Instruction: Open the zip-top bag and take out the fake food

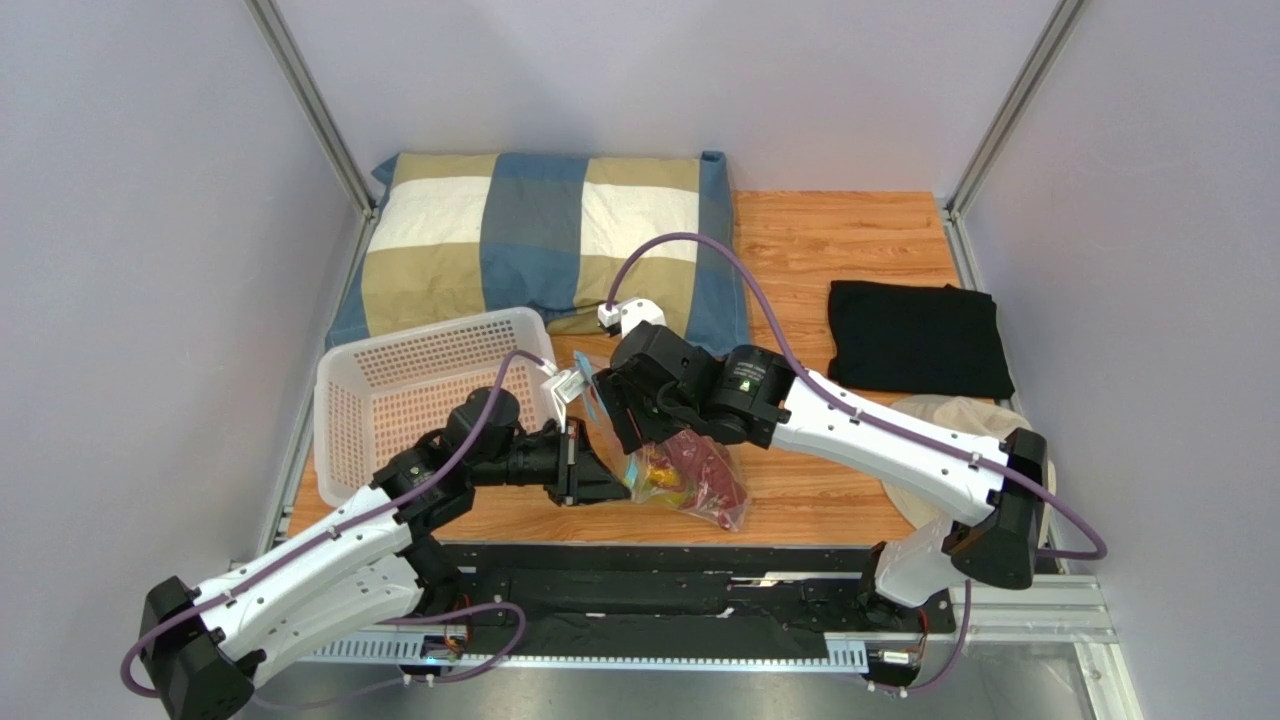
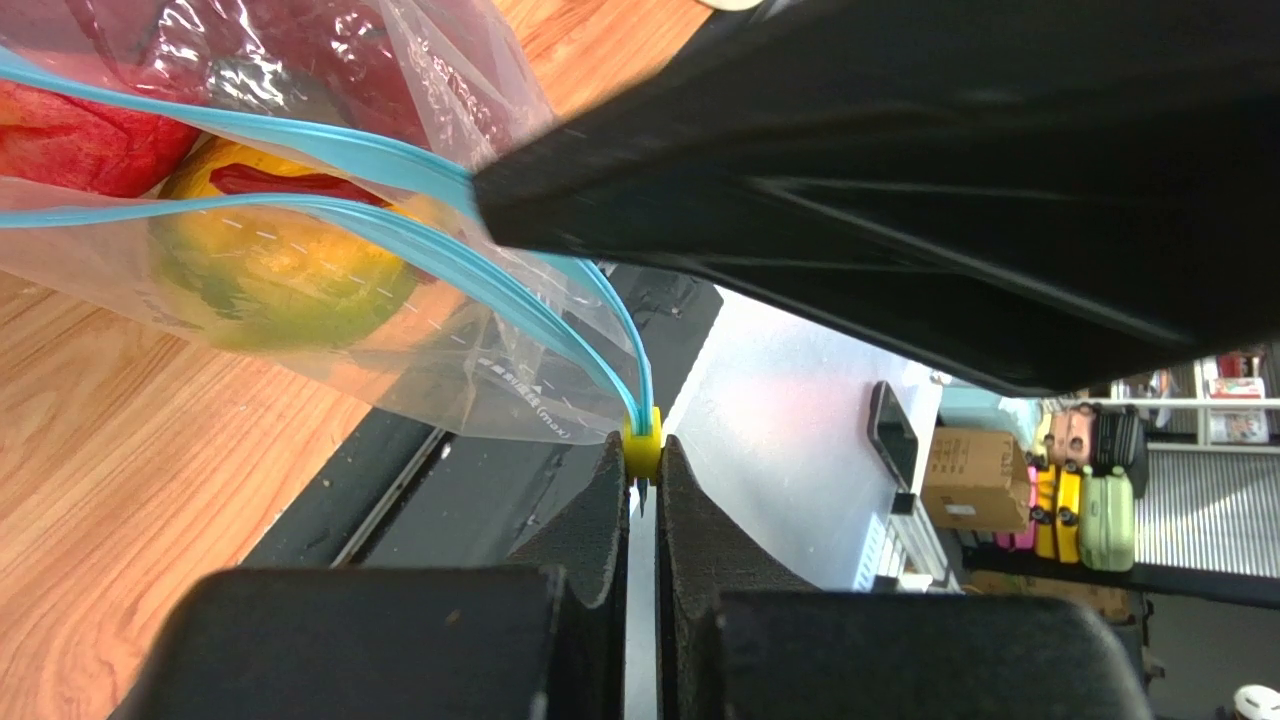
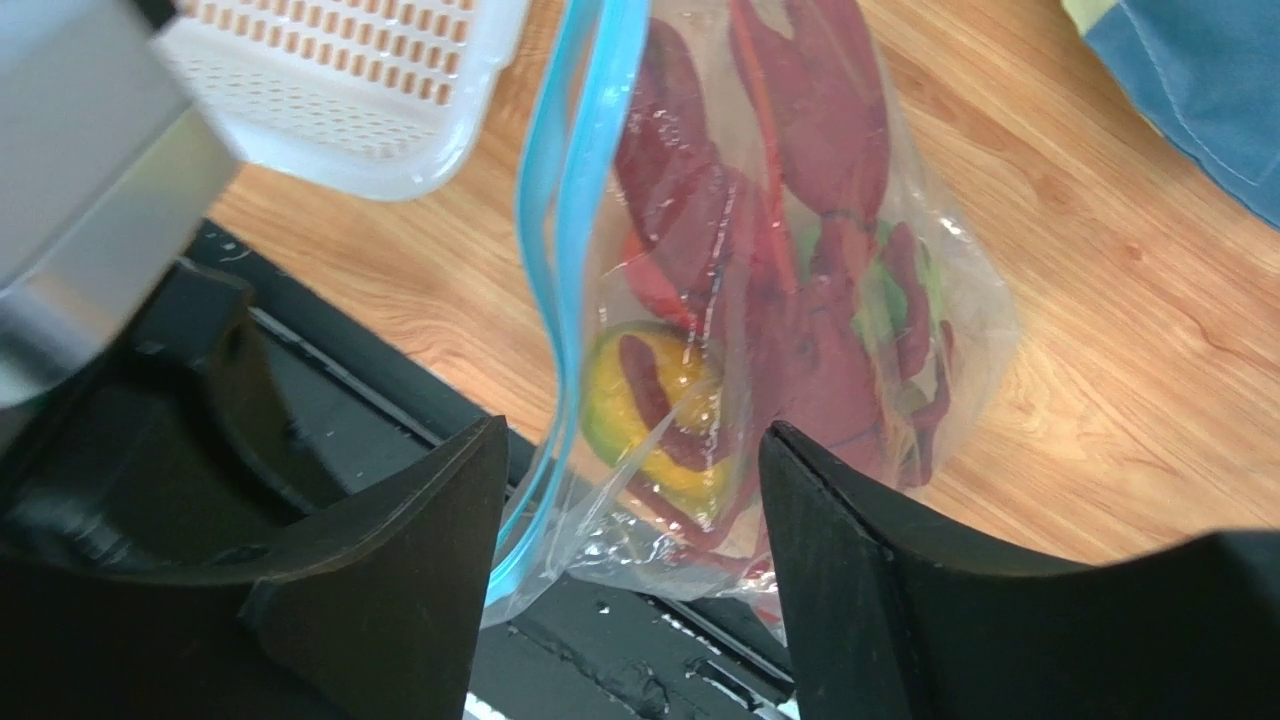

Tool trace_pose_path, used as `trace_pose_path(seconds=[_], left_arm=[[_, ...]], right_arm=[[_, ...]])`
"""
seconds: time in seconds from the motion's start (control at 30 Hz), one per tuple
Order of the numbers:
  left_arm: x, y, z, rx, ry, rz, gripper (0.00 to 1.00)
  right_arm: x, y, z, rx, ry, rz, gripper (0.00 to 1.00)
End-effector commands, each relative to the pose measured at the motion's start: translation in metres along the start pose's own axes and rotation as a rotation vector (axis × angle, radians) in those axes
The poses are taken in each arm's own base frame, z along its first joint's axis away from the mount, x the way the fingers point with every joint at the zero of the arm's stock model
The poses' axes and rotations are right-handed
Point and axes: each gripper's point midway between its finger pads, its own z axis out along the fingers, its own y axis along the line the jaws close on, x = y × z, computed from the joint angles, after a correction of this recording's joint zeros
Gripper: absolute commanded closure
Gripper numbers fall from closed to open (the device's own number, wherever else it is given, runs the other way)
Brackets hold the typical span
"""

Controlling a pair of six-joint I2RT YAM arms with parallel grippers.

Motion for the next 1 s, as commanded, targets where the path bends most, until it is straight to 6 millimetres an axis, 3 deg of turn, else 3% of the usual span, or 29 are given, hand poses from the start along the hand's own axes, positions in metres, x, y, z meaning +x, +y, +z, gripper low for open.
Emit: trace_pose_path(seconds=[0.0,0.27,0.53,0.57,0.6,0.63,0.73,0.8,0.9,0.97], left_arm=[[-0.004,-0.006,-0.001,0.021,-0.018,0.028,1.00],[-0.006,-0.009,-0.003,0.023,-0.019,0.032,1.00],[-0.006,-0.010,-0.006,0.021,-0.024,0.036,1.00],[-0.005,-0.010,-0.006,0.021,-0.022,0.036,1.00],[-0.005,-0.010,-0.006,0.022,-0.020,0.036,1.00],[-0.004,-0.011,-0.008,0.028,-0.019,0.040,1.00],[0.001,-0.011,-0.015,0.019,-0.017,0.053,0.98],[0.006,-0.003,-0.021,-0.033,-0.010,0.057,0.93],[-0.008,-0.008,-0.035,-0.082,-0.072,0.091,0.72],[-0.021,-0.013,-0.047,-0.128,-0.127,0.101,0.52]], right_arm=[[-0.009,0.021,-0.011,-0.113,-0.041,0.019,0.38],[0.005,0.030,0.009,-0.124,0.022,-0.006,0.53],[0.015,0.016,0.028,-0.023,0.051,-0.029,0.65],[0.015,0.014,0.030,-0.013,0.054,-0.035,0.69],[0.013,0.012,0.029,0.001,0.048,-0.034,0.86],[0.010,0.003,0.028,0.051,0.028,-0.034,0.92],[0.006,-0.006,0.020,0.079,-0.014,-0.022,1.00],[0.003,-0.004,0.014,0.052,-0.047,-0.008,1.00],[-0.001,0.001,0.007,0.032,-0.096,-0.010,1.00],[-0.002,0.003,-0.001,0.031,-0.129,-0.018,1.00]])
